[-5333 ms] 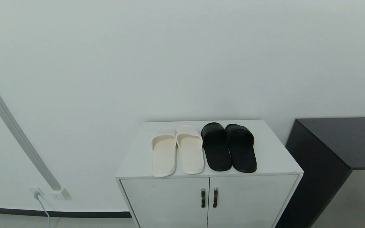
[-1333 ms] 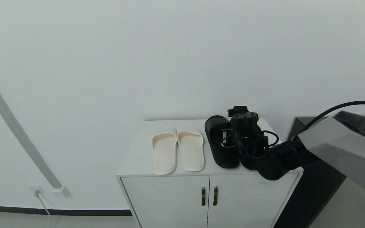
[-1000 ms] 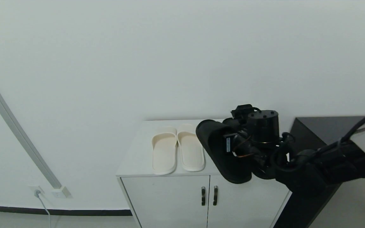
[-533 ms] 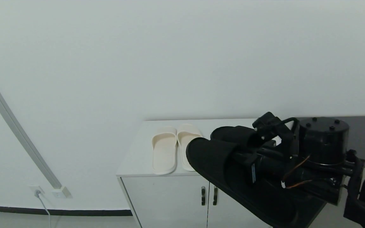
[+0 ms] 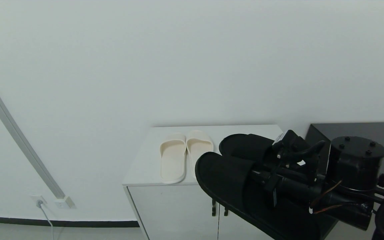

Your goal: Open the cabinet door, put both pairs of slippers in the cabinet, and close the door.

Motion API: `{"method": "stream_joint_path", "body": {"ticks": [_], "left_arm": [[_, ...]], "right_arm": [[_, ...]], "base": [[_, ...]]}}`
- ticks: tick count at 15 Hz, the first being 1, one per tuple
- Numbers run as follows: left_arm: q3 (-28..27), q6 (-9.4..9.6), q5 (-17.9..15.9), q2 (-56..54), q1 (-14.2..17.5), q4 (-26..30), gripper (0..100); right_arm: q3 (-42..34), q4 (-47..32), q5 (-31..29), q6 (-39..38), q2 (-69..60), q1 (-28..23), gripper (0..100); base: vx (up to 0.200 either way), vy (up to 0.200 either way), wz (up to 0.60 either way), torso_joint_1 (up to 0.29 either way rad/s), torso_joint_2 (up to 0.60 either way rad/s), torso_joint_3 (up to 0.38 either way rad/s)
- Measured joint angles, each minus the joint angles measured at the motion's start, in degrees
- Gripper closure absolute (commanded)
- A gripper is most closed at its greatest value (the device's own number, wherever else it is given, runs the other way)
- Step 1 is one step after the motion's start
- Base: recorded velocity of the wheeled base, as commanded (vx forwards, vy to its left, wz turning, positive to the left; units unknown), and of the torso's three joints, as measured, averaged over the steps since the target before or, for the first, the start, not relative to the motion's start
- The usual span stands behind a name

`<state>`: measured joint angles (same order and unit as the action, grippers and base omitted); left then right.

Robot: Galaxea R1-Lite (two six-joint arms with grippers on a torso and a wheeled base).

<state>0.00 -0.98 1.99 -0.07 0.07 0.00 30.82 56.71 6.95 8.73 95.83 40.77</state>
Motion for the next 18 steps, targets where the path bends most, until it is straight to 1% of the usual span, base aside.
{"method": "stream_joint_path", "body": {"ticks": [7, 9, 17, 18], "left_arm": [[0.0, -0.15, 0.01, 0.0, 0.0, 0.0, 100], [0.0, -0.15, 0.01, 0.0, 0.0, 0.0, 100], [0.0, -0.13, 0.0, 0.0, 0.0, 0.0, 100], [0.0, -0.15, 0.0, 0.0, 0.0, 0.0, 100]], "right_arm": [[-0.23, -1.16, 0.07, -0.11, 0.54, 0.46, 100], [0.05, -2.46, 0.05, -0.44, 0.59, 0.35, 100], [0.0, -2.35, 0.07, -1.97, 0.45, 0.35, 100], [-0.09, -2.44, 0.05, -1.97, 0.48, 0.33, 100]], "base": [[-0.2, 0.0, 0.0, 0.0, 0.0, 0.002], [0.0, 0.0, 0.0, 0.0, 0.0, 0.0], [0.0, 0.0, 0.0, 0.0, 0.0, 0.0], [-0.2, 0.0, 0.0, 0.002, 0.0, 0.012]]}}
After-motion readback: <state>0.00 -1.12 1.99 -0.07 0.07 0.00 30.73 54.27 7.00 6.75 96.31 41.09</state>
